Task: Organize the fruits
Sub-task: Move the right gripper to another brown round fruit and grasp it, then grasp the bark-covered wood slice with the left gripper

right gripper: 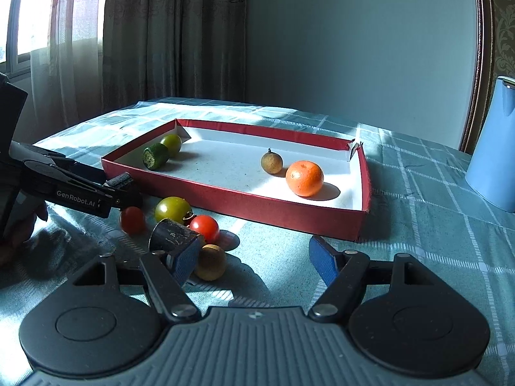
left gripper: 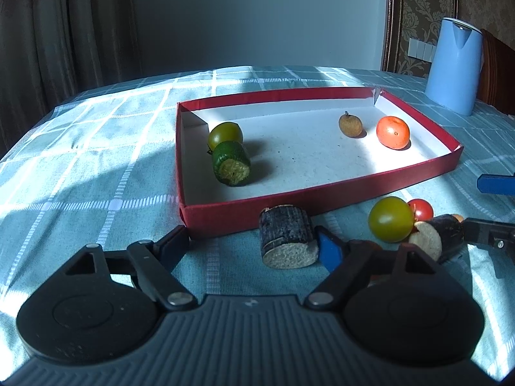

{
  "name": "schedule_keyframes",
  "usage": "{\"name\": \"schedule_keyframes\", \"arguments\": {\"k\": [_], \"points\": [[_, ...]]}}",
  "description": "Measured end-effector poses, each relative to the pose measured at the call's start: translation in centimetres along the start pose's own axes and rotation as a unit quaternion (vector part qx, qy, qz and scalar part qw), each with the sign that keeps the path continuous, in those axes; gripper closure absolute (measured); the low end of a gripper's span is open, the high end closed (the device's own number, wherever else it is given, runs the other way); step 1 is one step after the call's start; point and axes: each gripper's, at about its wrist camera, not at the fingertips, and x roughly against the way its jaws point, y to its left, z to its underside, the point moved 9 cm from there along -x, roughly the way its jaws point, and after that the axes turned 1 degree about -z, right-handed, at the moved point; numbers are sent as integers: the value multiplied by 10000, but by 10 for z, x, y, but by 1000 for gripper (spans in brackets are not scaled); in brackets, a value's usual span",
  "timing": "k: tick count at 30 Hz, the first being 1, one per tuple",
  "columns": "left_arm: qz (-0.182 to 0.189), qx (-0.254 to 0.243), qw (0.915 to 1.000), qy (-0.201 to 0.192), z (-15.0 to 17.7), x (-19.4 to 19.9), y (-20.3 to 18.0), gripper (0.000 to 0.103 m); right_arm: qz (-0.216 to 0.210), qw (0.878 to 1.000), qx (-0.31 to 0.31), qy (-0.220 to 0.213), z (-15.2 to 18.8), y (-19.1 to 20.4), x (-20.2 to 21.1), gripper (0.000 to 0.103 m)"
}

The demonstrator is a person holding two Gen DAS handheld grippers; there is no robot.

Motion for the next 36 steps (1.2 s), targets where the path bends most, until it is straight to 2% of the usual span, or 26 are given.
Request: {"name": "schedule_keyframes", "arguments": {"k": [4,8,10,14,16,20,23,26,33,36], "points": [[0,-6,10000,10,0,0,0,20,-58,9998,157,111,4,7,-4,29],[0,-4,10000,8,0,0,0,20,-196,9992,35,334,6,6,-13,29],[2,-1,10000,9,0,0,0,20,-260,9986,-43,469,9,6,-18,40],[-4,-3,10000,3,0,0,0,20,-382,9981,-87,479,9,7,-18,49],[0,5,10000,-3,0,0,0,21,-366,9982,-42,463,9,9,-18,69],[2,20,10000,-28,-1,1,1,22,-323,9984,-80,458,9,8,-18,78],[0,13,10000,-36,-1,2,1,23,-292,9984,-162,452,9,5,-17,78],[-47,27,9999,-89,-1,4,3,31,-239,9985,-200,449,8,3,-17,78],[-46,5,9999,-103,0,5,5,33,-70,9981,-421,436,8,-6,-18,78],[-113,-13,9998,-163,-1,8,6,42,32,9980,-482,419,8,-9,-17,78]]}}
